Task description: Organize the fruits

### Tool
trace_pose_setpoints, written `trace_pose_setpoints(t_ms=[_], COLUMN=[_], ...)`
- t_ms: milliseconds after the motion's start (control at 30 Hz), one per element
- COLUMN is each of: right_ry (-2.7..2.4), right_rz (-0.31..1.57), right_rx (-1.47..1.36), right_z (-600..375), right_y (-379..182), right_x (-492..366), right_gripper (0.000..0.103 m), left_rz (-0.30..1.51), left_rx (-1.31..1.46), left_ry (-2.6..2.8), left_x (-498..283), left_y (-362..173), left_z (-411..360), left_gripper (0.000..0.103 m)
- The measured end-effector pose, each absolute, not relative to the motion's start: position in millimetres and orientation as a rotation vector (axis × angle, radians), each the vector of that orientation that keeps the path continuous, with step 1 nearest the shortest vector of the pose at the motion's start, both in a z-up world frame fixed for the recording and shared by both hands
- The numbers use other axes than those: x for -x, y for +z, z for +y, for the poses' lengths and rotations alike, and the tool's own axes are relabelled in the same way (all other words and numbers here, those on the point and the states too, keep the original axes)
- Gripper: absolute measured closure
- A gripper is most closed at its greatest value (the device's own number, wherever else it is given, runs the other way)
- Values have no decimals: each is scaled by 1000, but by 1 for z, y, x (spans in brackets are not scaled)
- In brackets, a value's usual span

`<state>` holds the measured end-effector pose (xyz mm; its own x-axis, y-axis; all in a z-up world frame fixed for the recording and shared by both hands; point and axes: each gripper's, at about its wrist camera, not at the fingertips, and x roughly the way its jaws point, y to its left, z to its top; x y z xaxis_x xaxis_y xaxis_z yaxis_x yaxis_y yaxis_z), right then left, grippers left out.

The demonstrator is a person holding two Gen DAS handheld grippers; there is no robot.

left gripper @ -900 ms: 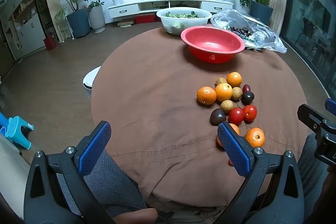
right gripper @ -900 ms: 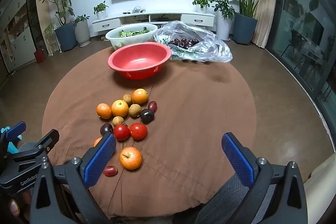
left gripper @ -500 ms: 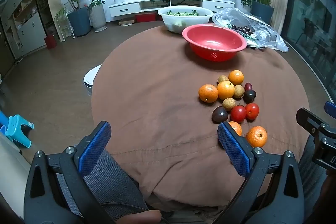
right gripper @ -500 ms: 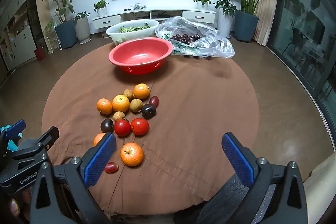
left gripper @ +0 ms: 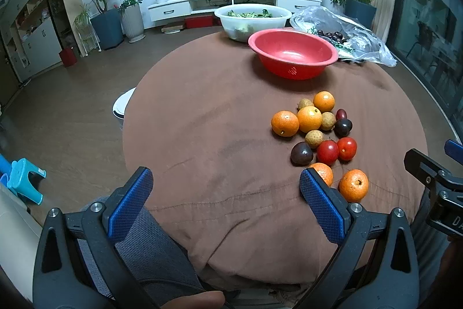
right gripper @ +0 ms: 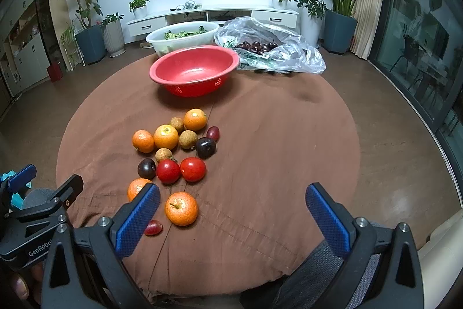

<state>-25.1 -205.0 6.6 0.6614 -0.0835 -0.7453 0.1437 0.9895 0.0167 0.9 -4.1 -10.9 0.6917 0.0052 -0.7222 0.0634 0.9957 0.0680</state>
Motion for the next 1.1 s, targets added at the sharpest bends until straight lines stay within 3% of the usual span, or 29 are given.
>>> trace_pose_setpoints(t_ms=[1100], right_ry=[-126], right_rz=[842], right_rx=[-78], right_z=[-202], right_y=[4], right_x=[26], right_gripper=[0], left_rz=[834], left_rx=[-92], left_ry=[-44], left_x=[-3], left_y=[-18], left_z=[-6], left_gripper=[0])
